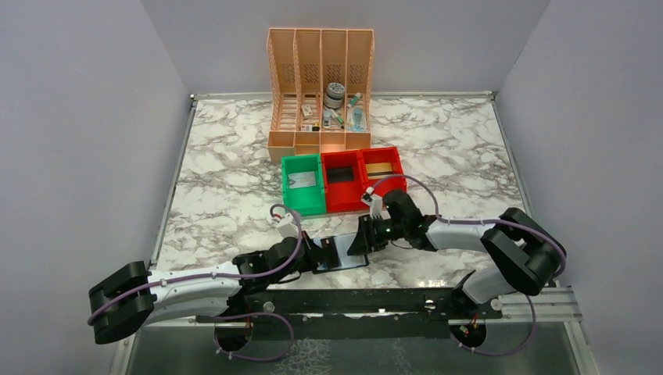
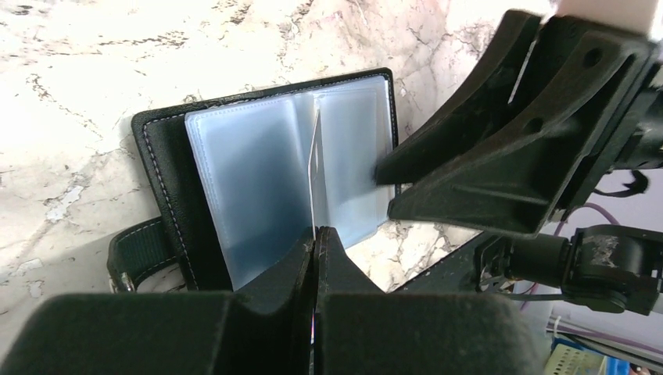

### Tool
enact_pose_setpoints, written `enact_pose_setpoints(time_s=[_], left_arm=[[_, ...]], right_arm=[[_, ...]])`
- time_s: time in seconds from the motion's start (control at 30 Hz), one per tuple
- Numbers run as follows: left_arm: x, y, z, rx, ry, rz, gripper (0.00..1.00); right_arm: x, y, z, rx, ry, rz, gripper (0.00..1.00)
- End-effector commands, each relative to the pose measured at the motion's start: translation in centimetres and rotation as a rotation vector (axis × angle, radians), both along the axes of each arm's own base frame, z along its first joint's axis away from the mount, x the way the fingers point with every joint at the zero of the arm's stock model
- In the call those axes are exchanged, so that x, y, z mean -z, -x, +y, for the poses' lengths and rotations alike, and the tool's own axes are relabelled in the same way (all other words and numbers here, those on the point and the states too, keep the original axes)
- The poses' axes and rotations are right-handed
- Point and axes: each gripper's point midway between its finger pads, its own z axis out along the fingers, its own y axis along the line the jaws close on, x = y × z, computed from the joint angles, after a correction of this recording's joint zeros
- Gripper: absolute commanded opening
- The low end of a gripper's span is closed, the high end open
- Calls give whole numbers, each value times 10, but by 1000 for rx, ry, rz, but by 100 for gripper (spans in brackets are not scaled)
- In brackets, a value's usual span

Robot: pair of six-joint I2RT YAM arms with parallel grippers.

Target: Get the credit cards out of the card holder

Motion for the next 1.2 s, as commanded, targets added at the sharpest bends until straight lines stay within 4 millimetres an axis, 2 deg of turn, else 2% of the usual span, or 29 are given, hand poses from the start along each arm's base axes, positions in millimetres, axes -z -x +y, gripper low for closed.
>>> enact_pose_setpoints(time_s=[0.0, 0.17, 0.3, 0.5, 0.7, 0.83, 1.0, 1.07, 1.17], left_arm=[[-9, -6, 3, -11, -38, -35, 0], [-21, -11, 3, -23, -41, -61, 0], [-23, -13, 4, -33, -43, -69, 0], [-32, -16, 5, -46, -45, -83, 0], [-48, -22, 9, -72, -23, -122, 0], [-54, -27, 7, -57, -13, -142, 0], [-59, -29, 2, -32, 12, -148, 0], [-60, -30, 3, -39, 12, -147, 0], [-59, -33, 12, -62, -38, -148, 0]], right_arm=[[4, -24, -16, 138, 92, -100, 38], [-15, -27, -3, 91, 2, -160, 38], [-32, -24, 8, 35, -86, -190, 39], [-50, -30, 5, 97, -161, -284, 42], [-58, -44, -4, 188, -118, -320, 57], [-57, -59, -19, 289, -43, -357, 74], [-71, -66, -31, 352, -34, -420, 94], [-74, -56, -26, 296, -65, -405, 93], [-73, -35, -12, 173, -132, -335, 81]])
